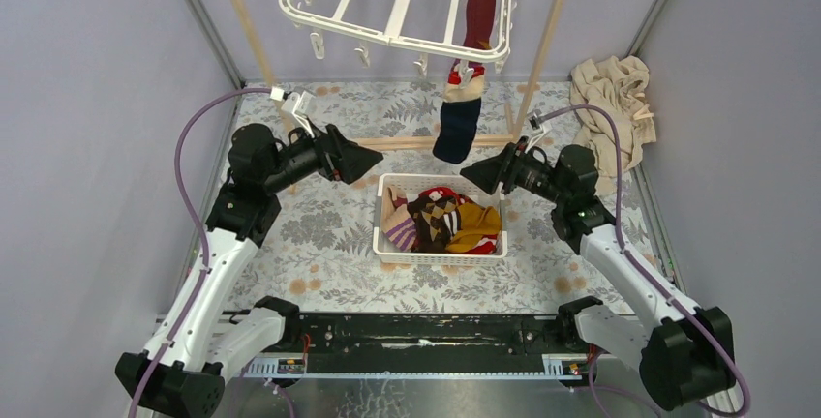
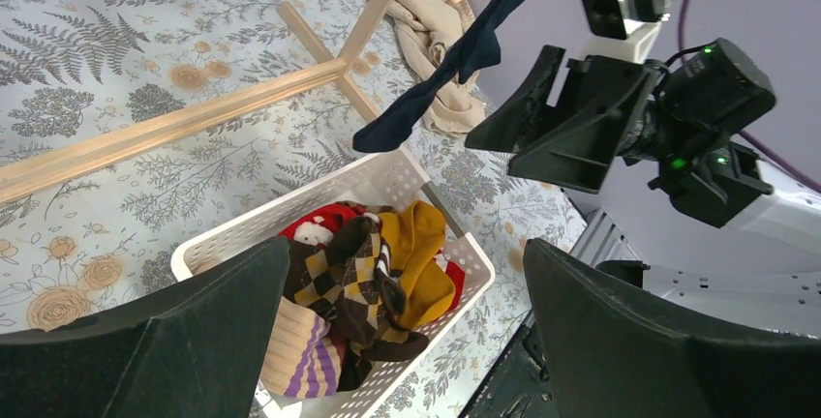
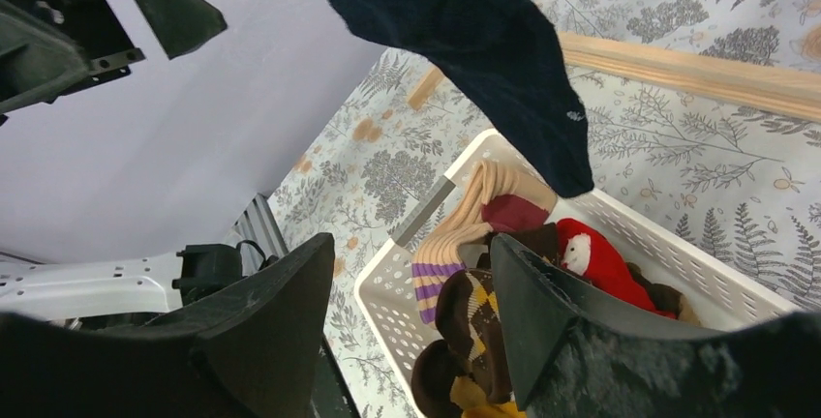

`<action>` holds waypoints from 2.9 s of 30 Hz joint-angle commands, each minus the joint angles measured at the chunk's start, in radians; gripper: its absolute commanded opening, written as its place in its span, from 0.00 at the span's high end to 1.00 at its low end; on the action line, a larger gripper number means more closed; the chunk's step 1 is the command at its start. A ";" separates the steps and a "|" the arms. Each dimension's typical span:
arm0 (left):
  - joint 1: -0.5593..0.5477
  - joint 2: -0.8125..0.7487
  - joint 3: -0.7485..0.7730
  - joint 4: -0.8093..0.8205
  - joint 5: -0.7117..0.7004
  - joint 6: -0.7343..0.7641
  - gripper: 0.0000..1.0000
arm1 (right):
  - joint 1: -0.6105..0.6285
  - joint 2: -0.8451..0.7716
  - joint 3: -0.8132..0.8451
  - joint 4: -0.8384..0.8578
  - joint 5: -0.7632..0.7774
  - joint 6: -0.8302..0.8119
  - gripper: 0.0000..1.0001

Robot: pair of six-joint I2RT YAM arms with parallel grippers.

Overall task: Remove the socks clipped to the hanger
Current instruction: Remove the sock from the hanger.

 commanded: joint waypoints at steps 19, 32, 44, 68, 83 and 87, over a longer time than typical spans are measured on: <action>-0.004 -0.042 0.029 -0.070 0.003 0.014 0.01 | -0.028 0.325 -0.045 0.714 -0.175 0.304 0.37; -0.004 -0.025 0.033 -0.068 0.015 0.012 0.01 | -0.053 0.206 0.014 0.294 -0.050 0.016 0.30; -0.011 -0.010 0.033 -0.068 0.020 0.010 0.01 | -0.204 0.246 -0.048 0.505 -0.154 0.156 0.26; -0.033 -0.007 0.042 -0.071 0.028 0.013 0.01 | -0.128 0.620 0.090 1.125 -0.319 0.580 0.24; -0.036 -0.014 0.066 -0.086 0.041 0.011 0.01 | -0.058 0.466 0.114 0.813 -0.276 0.448 0.91; -0.041 -0.017 0.087 -0.085 0.043 0.003 0.01 | -0.059 0.420 0.103 0.782 -0.288 0.476 0.94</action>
